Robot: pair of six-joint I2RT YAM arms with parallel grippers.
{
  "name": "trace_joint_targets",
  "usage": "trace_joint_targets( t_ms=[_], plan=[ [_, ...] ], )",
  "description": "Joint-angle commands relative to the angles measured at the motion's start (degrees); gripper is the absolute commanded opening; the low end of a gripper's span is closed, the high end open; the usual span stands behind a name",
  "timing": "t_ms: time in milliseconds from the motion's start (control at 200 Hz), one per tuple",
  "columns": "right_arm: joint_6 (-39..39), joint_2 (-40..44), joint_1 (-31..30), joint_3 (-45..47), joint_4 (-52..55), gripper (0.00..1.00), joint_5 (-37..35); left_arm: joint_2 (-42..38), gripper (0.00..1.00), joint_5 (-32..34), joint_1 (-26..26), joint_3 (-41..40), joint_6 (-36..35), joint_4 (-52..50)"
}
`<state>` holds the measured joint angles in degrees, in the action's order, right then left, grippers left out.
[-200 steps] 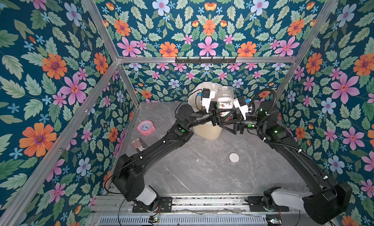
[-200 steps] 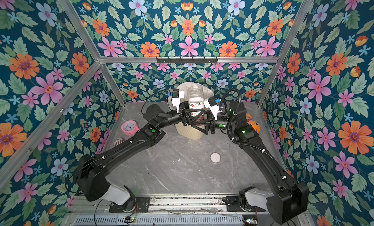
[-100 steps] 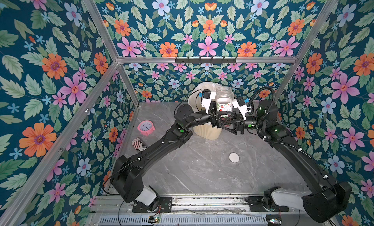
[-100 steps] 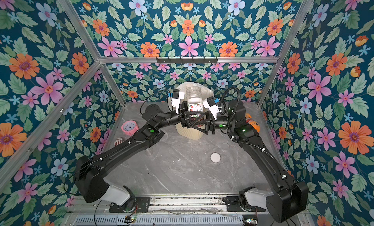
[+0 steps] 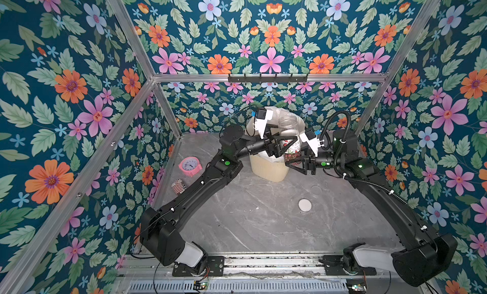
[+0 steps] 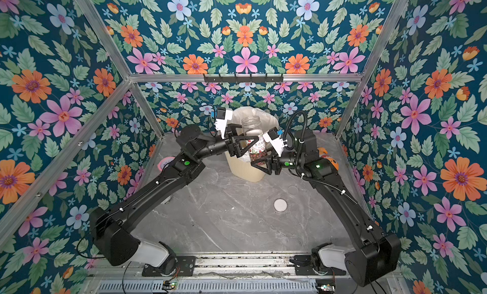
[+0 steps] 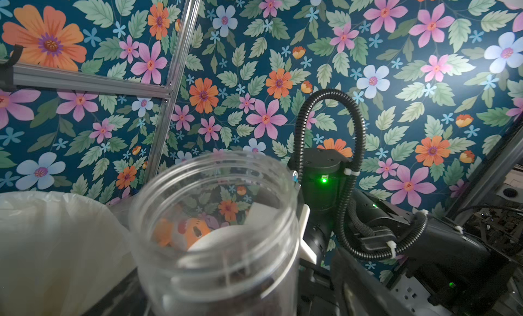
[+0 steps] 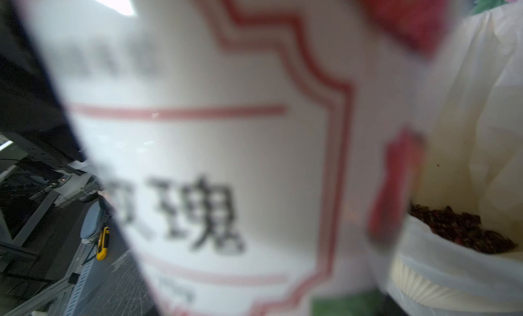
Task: Empty the moldy dried flower tea in the jars
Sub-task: Pour the moldy dried flower tea into the trash bin.
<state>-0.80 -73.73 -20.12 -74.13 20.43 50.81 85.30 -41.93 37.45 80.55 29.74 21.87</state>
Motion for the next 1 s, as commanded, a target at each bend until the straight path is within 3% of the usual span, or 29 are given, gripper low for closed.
trace_joint_targets(
  t_ms=[0,210,650,995],
  plan=[
    [-4.4,-0.9,-0.6,-1.6,7.5,0.41,-5.8,0.6,0.92,-3.3,-0.8,1.7,-1.4,-3.1],
    [-9.6,-1.5,-3.8,-3.6,13.8,0.41,-15.0,2.8,0.92,-3.6,-3.1,4.8,-1.6,-6.9],
    [-11.6,-1.7,-4.8,-6.2,16.5,0.4,-17.6,6.2,0.86,-5.7,-4.5,6.7,2.0,-5.4],
    [-11.6,-3.6,-5.2,-9.6,18.5,0.43,-19.8,7.0,0.69,-6.3,-4.5,7.1,3.0,-5.7]
  ],
)
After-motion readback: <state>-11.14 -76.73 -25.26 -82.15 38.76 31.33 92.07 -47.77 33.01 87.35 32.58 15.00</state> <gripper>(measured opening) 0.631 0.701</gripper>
